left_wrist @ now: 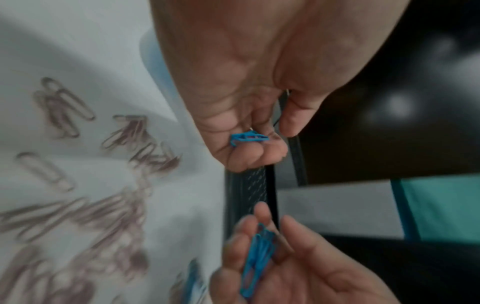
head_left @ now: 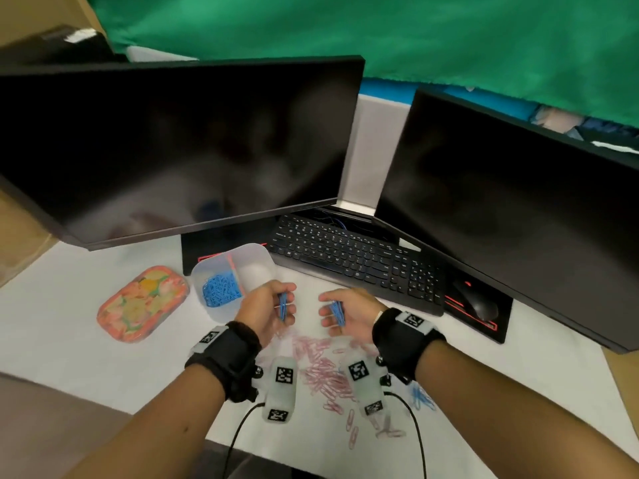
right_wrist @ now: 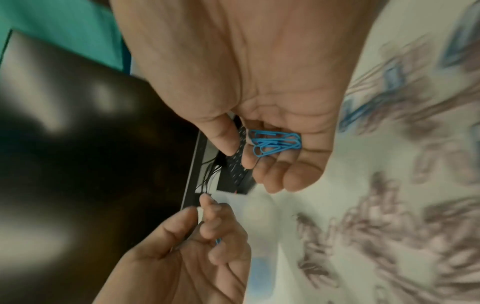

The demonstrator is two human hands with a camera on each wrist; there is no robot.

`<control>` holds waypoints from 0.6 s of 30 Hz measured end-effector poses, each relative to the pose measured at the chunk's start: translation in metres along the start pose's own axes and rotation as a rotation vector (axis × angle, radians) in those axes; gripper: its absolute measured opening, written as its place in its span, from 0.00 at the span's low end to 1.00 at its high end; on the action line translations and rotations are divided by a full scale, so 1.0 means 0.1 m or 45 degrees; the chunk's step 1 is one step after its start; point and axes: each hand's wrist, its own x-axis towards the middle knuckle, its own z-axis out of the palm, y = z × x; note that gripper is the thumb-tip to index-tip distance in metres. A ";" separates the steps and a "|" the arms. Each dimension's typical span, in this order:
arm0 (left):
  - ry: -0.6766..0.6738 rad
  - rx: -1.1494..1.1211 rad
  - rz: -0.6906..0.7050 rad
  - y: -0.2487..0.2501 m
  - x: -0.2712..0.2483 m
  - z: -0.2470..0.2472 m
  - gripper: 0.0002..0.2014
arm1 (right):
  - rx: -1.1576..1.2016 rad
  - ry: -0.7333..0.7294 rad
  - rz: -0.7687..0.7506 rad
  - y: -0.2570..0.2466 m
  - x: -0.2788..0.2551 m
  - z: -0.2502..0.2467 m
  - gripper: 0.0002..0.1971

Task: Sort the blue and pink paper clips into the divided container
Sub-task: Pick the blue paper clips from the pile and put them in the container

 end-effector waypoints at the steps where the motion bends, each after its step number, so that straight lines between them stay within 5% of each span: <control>1: 0.039 -0.024 0.025 0.11 0.00 -0.08 0.07 | -0.036 -0.021 -0.024 -0.11 0.02 0.16 0.06; 9: 0.420 0.097 0.147 0.75 0.06 -0.69 0.08 | -0.207 -0.176 -0.019 -0.62 0.33 1.29 0.08; 14: 0.440 0.337 0.151 0.79 0.19 -0.84 0.17 | -0.276 -0.154 -0.078 -0.66 0.51 1.52 0.07; 18: 0.495 0.547 0.304 0.76 0.19 -0.78 0.08 | -0.310 -0.106 -0.103 -0.64 0.49 1.37 0.09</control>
